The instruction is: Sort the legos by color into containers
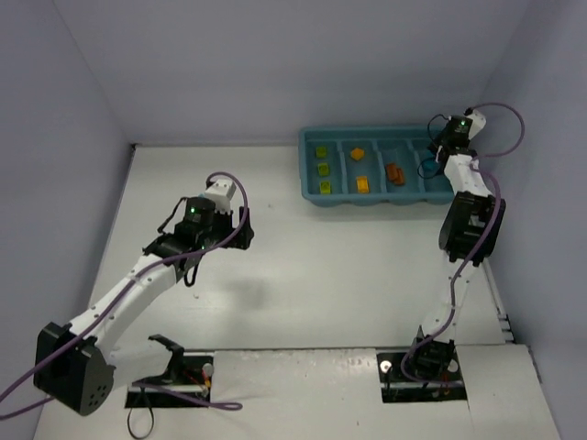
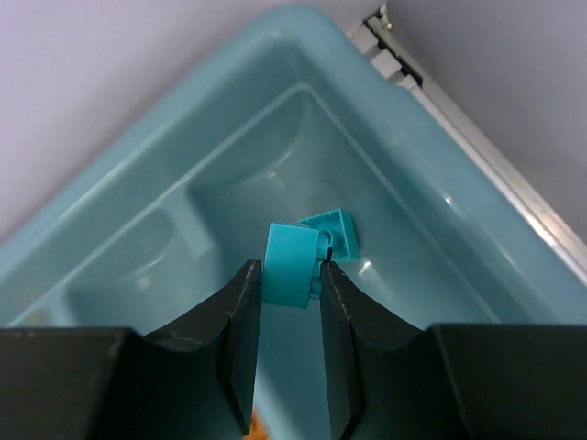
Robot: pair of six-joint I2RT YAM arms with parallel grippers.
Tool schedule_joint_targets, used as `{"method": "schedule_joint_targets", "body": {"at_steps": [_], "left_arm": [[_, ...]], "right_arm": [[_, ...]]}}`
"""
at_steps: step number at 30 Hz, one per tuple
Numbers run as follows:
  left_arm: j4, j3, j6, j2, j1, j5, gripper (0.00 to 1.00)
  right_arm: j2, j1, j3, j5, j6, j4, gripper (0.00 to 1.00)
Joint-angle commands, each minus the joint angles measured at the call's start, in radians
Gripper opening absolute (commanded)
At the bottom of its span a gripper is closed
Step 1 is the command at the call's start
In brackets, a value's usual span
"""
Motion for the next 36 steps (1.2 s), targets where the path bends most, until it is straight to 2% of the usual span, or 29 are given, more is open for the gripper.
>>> {"method": "schedule_joint_targets", "body": {"at_steps": [1,4,7,8,14,19,23,27,31,36], "left_arm": [[-0.029,0.061,-0.044,0.014,0.01,-0.03,0.84],[-0.032,0.063,-0.054,0.02,0.018,-0.056,0.83],[-0.034,0.068,-0.07,0.029,0.039,-0.064,0.84],[-0.035,0.071,-0.073,0.04,0.046,-0.066,0.84],[-0.086,0.159,-0.067,0.14,0.141,-0.06,0.84],[-0.184,0.317,0.007,0.256,0.21,-0.078,0.84],[-0.253,0.46,0.064,0.405,0.273,-0.04,0.84],[-0.32,0.629,0.131,0.548,0.314,0.028,0.84],[-0.427,0.757,0.16,0.715,0.331,0.034,0.84],[-0.426,0.819,0.177,0.803,0.345,0.023,0.84]], "right_arm": [[0.015,0.003,0.118,0.011,0.032,0.082,0.08],[0.052,0.001,0.155,0.0,0.018,0.083,0.21],[0.059,-0.004,0.169,-0.029,0.01,0.085,0.4],[0.056,-0.004,0.169,-0.043,-0.005,0.085,0.51],[-0.041,-0.004,0.118,-0.095,-0.07,0.085,0.69],[-0.219,0.003,0.013,-0.17,-0.085,0.085,0.7],[-0.358,0.029,-0.101,-0.241,-0.059,0.086,0.7],[-0.507,0.111,-0.248,-0.269,-0.059,0.098,0.7],[-0.598,0.168,-0.381,-0.319,-0.053,0.111,0.7],[-0.695,0.203,-0.556,-0.396,-0.022,0.118,0.69]]}}
